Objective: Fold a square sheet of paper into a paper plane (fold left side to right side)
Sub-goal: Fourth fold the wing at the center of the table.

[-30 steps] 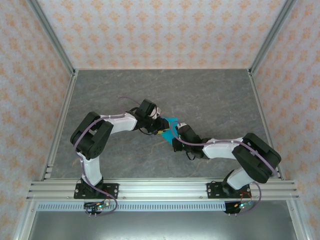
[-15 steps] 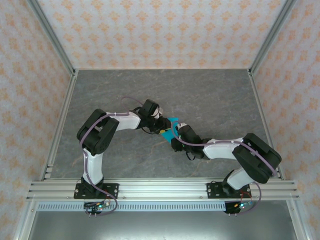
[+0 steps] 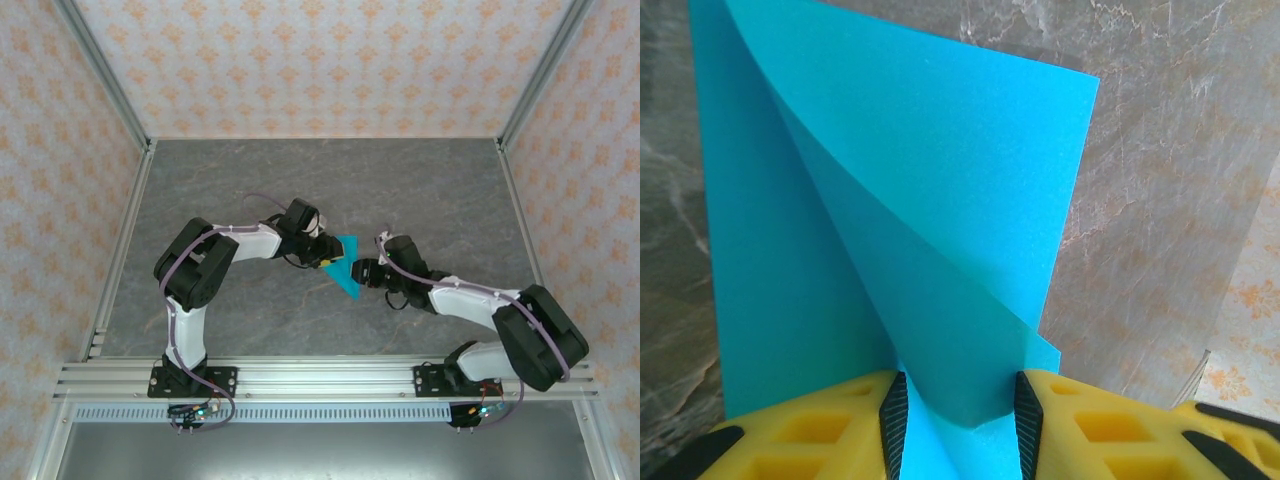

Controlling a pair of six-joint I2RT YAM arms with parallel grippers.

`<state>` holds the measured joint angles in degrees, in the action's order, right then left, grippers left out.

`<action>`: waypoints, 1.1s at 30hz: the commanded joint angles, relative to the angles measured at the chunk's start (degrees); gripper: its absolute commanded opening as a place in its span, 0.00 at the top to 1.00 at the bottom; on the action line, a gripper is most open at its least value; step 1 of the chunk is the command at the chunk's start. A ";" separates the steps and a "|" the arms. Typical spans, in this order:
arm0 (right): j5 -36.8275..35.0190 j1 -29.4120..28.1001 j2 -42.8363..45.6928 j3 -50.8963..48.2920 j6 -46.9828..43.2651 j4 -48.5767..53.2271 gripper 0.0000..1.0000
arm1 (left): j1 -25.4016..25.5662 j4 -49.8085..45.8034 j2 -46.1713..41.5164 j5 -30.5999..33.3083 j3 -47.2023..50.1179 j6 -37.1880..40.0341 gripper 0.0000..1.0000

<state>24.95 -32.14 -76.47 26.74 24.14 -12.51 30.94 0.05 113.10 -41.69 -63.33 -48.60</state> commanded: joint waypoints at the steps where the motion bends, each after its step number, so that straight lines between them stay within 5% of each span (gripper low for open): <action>1: 7.01 1.48 -1.17 2.03 2.24 0.39 0.57 | 0.48 -0.05 0.85 0.30 -0.61 0.06 0.64; 20: 2.85 -4.31 -12.52 10.07 -2.25 8.63 0.66 | 0.44 -0.34 0.04 0.47 -0.48 0.27 0.64; 33: 2.24 -3.91 -13.84 10.65 -3.13 8.36 0.90 | 0.44 -1.07 -0.34 0.80 -0.34 0.70 0.64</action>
<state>28.93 -36.36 -90.17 36.40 22.22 -4.71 31.03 0.05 113.10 -41.56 -63.33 -48.53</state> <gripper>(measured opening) 0.100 0.359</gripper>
